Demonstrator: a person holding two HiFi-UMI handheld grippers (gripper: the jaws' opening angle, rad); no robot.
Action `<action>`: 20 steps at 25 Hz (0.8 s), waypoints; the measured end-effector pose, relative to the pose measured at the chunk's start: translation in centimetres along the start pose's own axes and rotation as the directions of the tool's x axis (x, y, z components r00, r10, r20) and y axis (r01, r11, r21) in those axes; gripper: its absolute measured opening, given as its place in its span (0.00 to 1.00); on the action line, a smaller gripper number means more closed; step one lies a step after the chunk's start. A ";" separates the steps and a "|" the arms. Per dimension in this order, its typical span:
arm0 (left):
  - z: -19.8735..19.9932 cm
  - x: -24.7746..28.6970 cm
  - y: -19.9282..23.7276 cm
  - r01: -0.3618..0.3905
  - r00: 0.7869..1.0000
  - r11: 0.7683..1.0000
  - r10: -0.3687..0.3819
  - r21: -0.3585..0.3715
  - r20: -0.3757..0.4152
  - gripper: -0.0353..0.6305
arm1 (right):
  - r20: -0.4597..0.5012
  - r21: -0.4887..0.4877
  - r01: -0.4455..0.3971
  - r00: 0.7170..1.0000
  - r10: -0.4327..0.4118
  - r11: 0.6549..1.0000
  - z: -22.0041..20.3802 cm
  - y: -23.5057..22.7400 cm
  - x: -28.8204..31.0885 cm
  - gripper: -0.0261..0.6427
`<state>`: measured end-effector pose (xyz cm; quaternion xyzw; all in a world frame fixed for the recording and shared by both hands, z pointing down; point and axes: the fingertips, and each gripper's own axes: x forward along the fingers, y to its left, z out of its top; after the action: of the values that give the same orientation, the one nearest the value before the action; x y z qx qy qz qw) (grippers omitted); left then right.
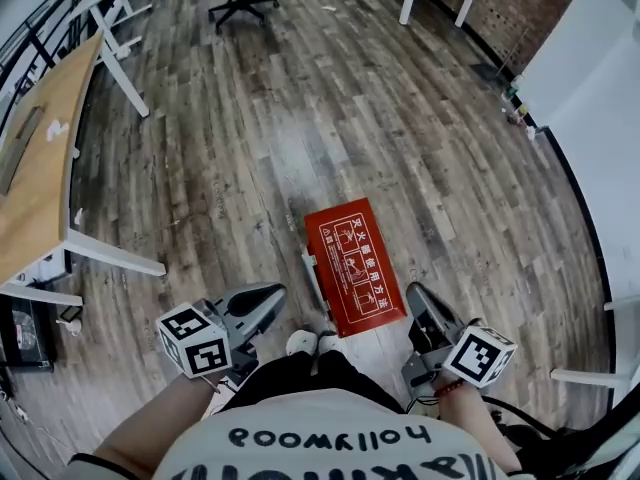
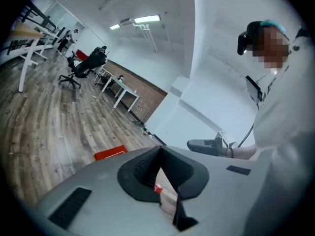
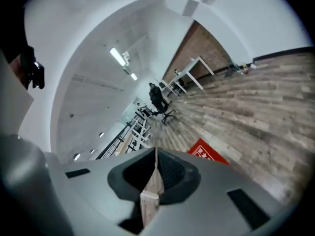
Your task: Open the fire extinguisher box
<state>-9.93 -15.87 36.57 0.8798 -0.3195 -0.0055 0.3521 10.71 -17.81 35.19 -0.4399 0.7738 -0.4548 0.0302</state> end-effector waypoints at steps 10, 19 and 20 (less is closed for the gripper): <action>8.0 -1.4 -2.8 -0.027 0.996 0.998 0.022 0.056 0.092 0.06 | 0.042 -0.299 -0.154 0.984 0.174 0.942 6.3 9.0 -1.6 0.07; 8.2 -2.2 -3.6 -0.020 0.992 0.997 0.010 0.081 0.123 0.06 | 0.034 -0.476 -0.087 0.992 0.118 0.875 6.9 10.1 -2.9 0.07; 8.1 -2.2 -3.5 -0.018 0.992 0.997 0.008 0.080 0.124 0.06 | 0.027 -0.488 -0.085 0.993 0.112 0.869 6.8 10.1 -2.9 0.07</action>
<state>-11.62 -17.68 27.78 0.8892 -0.3463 -0.0447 0.2955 8.92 -18.38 22.84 -0.4057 0.8834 -0.2316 -0.0368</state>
